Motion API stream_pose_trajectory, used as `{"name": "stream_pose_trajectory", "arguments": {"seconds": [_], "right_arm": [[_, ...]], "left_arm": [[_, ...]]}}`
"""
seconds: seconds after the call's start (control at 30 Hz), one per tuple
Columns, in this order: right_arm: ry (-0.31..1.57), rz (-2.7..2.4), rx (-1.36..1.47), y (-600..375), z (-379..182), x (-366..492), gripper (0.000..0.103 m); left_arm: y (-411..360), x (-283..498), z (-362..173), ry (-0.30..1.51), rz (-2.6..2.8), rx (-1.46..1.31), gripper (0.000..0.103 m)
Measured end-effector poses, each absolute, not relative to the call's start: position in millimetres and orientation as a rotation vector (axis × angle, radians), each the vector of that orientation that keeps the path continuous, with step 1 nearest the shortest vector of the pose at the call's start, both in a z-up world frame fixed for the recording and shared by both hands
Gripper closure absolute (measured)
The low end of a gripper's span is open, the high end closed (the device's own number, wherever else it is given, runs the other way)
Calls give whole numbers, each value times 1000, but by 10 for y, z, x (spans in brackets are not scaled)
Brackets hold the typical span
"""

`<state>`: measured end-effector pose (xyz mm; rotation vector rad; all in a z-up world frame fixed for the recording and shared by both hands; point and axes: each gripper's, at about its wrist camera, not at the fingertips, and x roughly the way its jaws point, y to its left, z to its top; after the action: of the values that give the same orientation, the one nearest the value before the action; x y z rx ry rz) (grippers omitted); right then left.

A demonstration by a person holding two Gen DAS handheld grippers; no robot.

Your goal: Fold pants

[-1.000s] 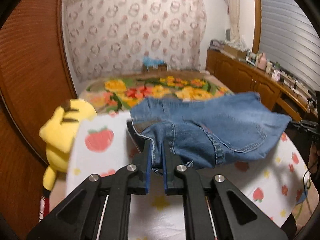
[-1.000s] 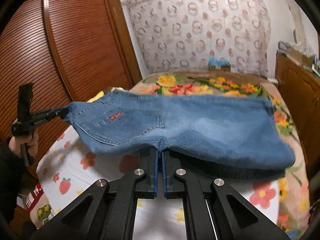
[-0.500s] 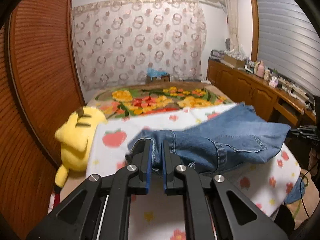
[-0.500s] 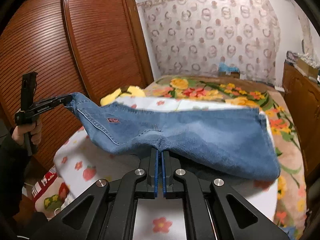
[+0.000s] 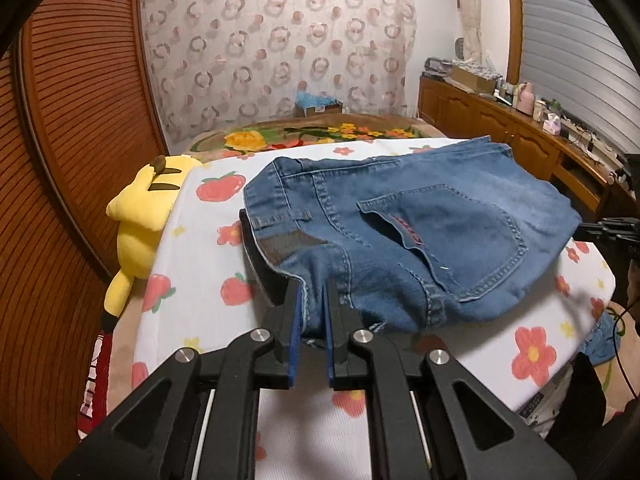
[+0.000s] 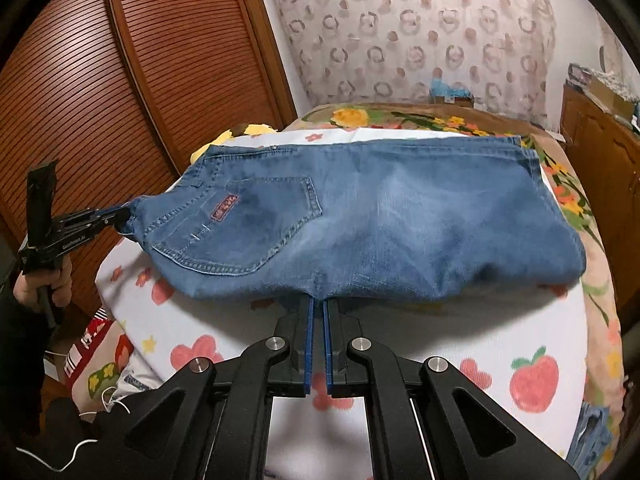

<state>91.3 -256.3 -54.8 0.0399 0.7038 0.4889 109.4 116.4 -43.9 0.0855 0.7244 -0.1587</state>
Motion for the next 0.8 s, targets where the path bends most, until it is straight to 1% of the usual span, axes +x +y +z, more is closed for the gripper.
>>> {"name": "stream_pose_trajectory", "arguments": {"seconds": [0.07,0.13,0.17,0.23,0.27,0.3,0.33,0.4,0.43,0.5,0.57,0.7,0.77,0.8], "right_arm": [[708,488,55,-2579,-527,917,100],[705,481,58,-2618,-501,896,100],[700,476,55,-2624,-486,870,99],[691,465,54,-2642,-474,821,98],[684,458,54,-2667,-463,801,98],[677,451,54,-2691,-447,776,98],[670,441,57,-2725,-447,747,98],[657,421,66,-2781,-431,735,97],[648,407,68,-2820,-414,736,97],[634,376,73,-2884,-407,762,94],[625,337,73,-2951,-413,792,88],[626,252,64,-3063,-512,904,81],[637,213,71,-3146,-572,1005,74],[640,195,78,-3182,-592,1052,73]], "left_arm": [[1170,1051,-415,723,-160,86,93],[1154,1008,-377,715,-155,99,87],[1129,998,-355,709,-152,108,83],[1096,999,-314,697,-164,110,72],[1063,1000,-283,690,-178,104,59],[1037,1004,-246,687,-186,103,48],[986,1011,-224,682,-198,107,45],[910,1027,-203,670,-214,114,29],[864,1049,-199,662,-220,111,26],[792,1099,-202,655,-229,95,25],[705,1172,-231,651,-243,70,25],[499,1389,-380,680,-286,50,25],[413,1492,-464,699,-292,51,25],[373,1531,-495,705,-295,52,25]]}}
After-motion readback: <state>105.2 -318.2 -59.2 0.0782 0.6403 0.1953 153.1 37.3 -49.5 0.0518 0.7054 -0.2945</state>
